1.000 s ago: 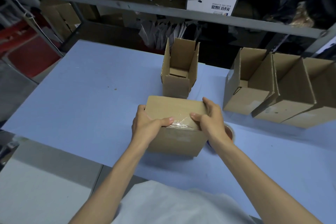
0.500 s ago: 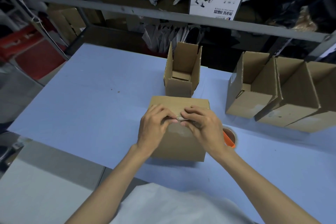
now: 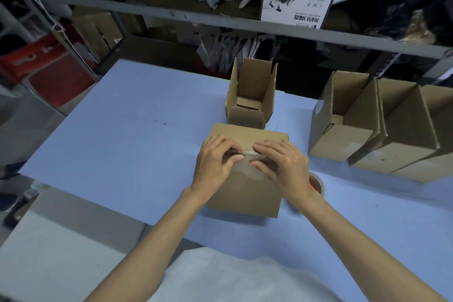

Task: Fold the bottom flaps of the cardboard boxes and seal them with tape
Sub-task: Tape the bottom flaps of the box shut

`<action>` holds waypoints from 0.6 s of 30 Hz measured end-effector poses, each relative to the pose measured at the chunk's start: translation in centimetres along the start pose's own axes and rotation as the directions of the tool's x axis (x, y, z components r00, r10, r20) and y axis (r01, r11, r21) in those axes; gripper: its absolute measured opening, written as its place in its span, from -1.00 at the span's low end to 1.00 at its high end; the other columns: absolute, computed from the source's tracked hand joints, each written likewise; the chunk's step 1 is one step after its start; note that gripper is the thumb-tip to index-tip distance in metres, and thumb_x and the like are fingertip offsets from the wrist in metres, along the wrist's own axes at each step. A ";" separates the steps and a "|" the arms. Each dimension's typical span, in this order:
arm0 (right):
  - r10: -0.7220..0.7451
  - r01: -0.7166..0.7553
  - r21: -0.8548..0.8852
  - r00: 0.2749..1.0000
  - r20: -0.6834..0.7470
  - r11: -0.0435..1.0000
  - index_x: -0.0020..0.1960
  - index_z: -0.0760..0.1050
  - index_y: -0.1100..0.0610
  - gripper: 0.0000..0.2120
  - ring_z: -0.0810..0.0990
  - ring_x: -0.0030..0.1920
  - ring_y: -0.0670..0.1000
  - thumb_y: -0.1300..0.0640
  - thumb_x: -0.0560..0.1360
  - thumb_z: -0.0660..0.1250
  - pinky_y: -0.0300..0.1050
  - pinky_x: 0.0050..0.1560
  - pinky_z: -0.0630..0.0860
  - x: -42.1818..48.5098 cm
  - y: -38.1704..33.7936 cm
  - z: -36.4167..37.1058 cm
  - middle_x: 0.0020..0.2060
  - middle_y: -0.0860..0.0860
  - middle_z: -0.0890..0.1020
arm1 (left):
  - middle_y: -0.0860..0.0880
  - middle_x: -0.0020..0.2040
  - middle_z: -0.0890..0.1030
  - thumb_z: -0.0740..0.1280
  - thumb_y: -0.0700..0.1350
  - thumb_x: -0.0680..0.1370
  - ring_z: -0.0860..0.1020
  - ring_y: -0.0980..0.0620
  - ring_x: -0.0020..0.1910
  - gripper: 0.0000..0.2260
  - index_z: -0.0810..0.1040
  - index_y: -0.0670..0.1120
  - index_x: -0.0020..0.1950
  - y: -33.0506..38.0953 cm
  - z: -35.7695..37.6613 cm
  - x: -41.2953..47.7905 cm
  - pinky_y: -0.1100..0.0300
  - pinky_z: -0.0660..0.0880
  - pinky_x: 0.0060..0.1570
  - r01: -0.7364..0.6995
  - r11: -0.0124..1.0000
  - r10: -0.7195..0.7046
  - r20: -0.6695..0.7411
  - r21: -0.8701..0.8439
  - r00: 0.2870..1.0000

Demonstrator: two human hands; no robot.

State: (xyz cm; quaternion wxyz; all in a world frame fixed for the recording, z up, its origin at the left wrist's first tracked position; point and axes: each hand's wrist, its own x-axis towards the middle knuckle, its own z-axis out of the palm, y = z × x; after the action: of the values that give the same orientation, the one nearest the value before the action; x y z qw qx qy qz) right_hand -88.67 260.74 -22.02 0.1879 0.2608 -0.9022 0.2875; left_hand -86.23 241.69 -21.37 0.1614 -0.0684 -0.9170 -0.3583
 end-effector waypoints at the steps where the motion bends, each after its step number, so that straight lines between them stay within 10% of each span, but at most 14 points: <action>1: 0.005 -0.005 -0.004 1.000 0.020 1.000 0.10 0.65 0.11 -0.63 0.62 0.06 0.04 -0.07 0.38 0.49 -0.02 -0.01 0.56 -0.2 0.1 0.0 0.05 -0.05 0.67 | 0.09 -0.05 0.57 0.55 -0.10 0.35 0.49 0.03 -0.04 -0.75 0.60 -0.03 -0.03 -0.3 0.0 -0.3 0.20 0.37 0.04 0.004 1.000 -0.004 0.042 -0.001 0.999; 9: 0.058 -0.053 -0.066 0.995 0.077 0.996 0.17 0.59 0.10 -0.35 0.58 0.08 0.06 -0.01 0.12 0.64 0.00 -0.06 0.55 -0.9 -0.3 -0.7 0.12 -0.05 0.63 | 0.12 0.11 0.46 0.58 -0.06 0.30 0.45 0.08 0.09 -0.44 0.47 0.04 0.24 0.1 -0.1 -0.7 0.30 0.37 0.13 -0.045 0.999 0.046 0.050 -0.016 0.998; 13: 0.098 -0.098 0.049 0.995 -0.002 0.994 0.12 0.61 0.12 -0.39 0.60 0.07 0.04 0.01 0.12 0.66 -0.01 -0.04 0.55 -1.4 -0.2 -1.7 0.10 -0.05 0.63 | 0.13 0.21 0.44 0.34 0.02 0.52 0.43 0.17 0.25 -0.66 0.45 0.11 0.30 -0.6 -1.5 0.6 0.41 0.34 0.18 0.253 0.907 -0.321 -0.164 -0.337 0.933; 15: 0.134 -0.125 0.154 0.990 -0.045 0.980 0.12 0.61 0.14 -0.37 0.59 0.10 0.00 0.01 0.10 0.68 -0.04 0.02 0.54 -1.5 0.0 -2.4 0.10 -0.05 0.63 | 0.08 0.20 0.50 0.22 -0.02 0.63 0.46 0.09 0.28 -0.76 0.47 0.00 0.28 -1.8 -2.0 1.2 0.41 0.38 0.09 0.500 0.702 -0.541 0.076 -0.508 0.837; 18: 0.203 -0.182 0.307 0.979 -0.036 0.934 0.14 0.59 0.14 -0.32 0.57 0.13 -0.01 0.05 0.07 0.69 -0.02 0.08 0.53 -1.0 0.6 -3.8 0.10 -0.05 0.62 | 0.02 0.05 0.58 0.15 -0.08 0.66 0.53 0.01 0.08 -0.81 0.52 -0.06 0.16 -2.7 -2.2 1.7 0.31 0.43 0.01 0.665 0.619 -0.513 0.426 -0.418 0.745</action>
State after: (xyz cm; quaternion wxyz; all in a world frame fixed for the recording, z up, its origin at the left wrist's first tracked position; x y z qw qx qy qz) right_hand -87.51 263.90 -19.82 0.1470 0.1869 -0.8620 0.4476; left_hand -87.93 238.25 -21.01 -0.1168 0.1491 -0.7583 -0.6238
